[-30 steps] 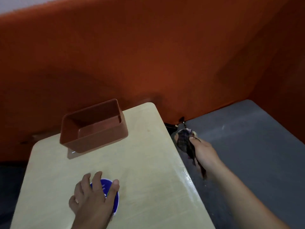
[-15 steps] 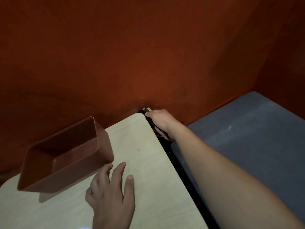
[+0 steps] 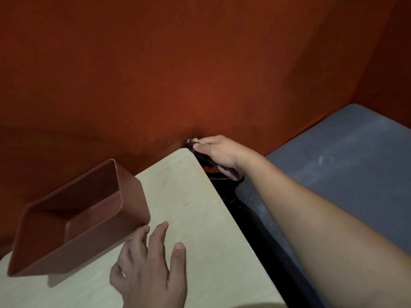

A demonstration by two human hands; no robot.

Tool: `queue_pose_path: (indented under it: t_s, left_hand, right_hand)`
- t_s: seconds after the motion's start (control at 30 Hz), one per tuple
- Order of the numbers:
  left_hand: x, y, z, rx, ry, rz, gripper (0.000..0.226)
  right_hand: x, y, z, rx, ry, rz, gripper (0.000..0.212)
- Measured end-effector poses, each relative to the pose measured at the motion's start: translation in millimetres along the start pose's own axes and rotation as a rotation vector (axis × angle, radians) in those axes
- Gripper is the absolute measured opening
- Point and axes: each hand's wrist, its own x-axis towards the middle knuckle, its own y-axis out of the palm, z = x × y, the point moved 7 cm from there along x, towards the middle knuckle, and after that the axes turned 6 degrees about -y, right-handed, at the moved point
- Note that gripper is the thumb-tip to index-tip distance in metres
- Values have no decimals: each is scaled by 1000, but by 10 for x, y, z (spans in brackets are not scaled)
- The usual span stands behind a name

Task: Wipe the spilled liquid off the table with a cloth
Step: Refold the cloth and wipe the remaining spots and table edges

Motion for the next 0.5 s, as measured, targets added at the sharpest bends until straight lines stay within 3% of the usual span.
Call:
queue_pose_path:
  t_s: [0.1, 0.23, 0.3, 0.5]
  left_hand:
    - [5, -9, -10, 13, 0, -31, 63]
    - [6, -35, -59, 45, -5, -72, 64]
    - [7, -42, -73, 61, 10, -95, 65]
    - [19, 15, -6, 50, 52, -120, 58]
  right_hand:
    - [-89, 136, -25, -13, 10, -24, 51]
    - [-300, 25, -30, -131, -96, -22, 37]
    - [-369, -79, -42, -67, -71, 29, 36]
    - [-251, -186, 70, 62, -88, -95, 18]
